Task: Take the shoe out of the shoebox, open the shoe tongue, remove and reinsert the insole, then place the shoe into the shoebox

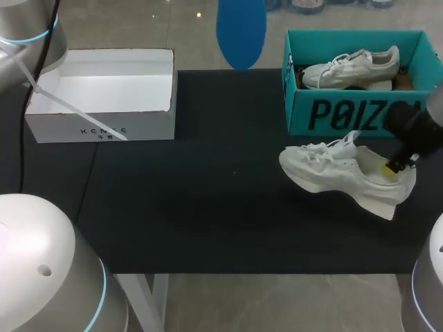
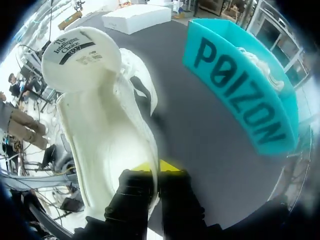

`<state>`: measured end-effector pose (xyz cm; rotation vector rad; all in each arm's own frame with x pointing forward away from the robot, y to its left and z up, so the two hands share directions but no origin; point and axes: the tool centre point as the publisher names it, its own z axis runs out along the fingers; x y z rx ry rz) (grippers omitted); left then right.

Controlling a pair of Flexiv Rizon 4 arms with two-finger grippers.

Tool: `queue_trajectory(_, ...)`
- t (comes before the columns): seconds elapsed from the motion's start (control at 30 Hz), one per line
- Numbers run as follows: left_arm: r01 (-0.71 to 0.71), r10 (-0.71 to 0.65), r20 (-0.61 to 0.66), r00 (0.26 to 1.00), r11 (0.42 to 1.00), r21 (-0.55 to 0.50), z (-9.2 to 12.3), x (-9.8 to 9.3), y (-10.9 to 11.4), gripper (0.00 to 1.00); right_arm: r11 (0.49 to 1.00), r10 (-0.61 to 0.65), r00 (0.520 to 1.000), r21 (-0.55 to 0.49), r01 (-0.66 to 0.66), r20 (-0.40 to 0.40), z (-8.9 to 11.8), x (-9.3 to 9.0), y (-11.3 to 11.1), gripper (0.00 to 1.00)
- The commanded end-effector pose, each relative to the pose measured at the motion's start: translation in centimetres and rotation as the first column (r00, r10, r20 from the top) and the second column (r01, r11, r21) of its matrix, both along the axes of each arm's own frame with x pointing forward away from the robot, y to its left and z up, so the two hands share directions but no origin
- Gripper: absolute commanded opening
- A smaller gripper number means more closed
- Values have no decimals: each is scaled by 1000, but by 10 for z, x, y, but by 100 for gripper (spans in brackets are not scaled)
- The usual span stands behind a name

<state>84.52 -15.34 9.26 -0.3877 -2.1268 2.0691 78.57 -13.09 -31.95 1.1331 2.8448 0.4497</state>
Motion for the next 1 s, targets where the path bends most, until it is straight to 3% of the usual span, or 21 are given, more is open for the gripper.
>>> queue_trajectory(0.03,1,-1,0,1000,1000,0,0,0,0,0,932,-341,935,93,349,-92,0,-7,-3,0)
queue_trajectory(0.5,1,-1,0,1000,1000,0,0,0,0,0,932,-341,935,93,349,-92,0,-7,-3,0)
queue_trajectory(0.63,1,-1,0,1000,1000,0,0,0,0,0,863,-496,867,74,499,-56,-6,-25,14,0)
queue_trajectory(0.8,1,-1,0,1000,1000,0,0,0,0,0,806,-584,811,94,585,-41,-14,-48,34,0)
queue_trajectory(0.87,1,-1,0,1000,1000,0,0,0,0,0,790,-612,791,68,610,17,-20,-53,41,0)
queue_trajectory(1.0,1,-1,0,1000,1000,0,0,0,0,0,772,-635,771,76,631,50,-31,-61,60,0)
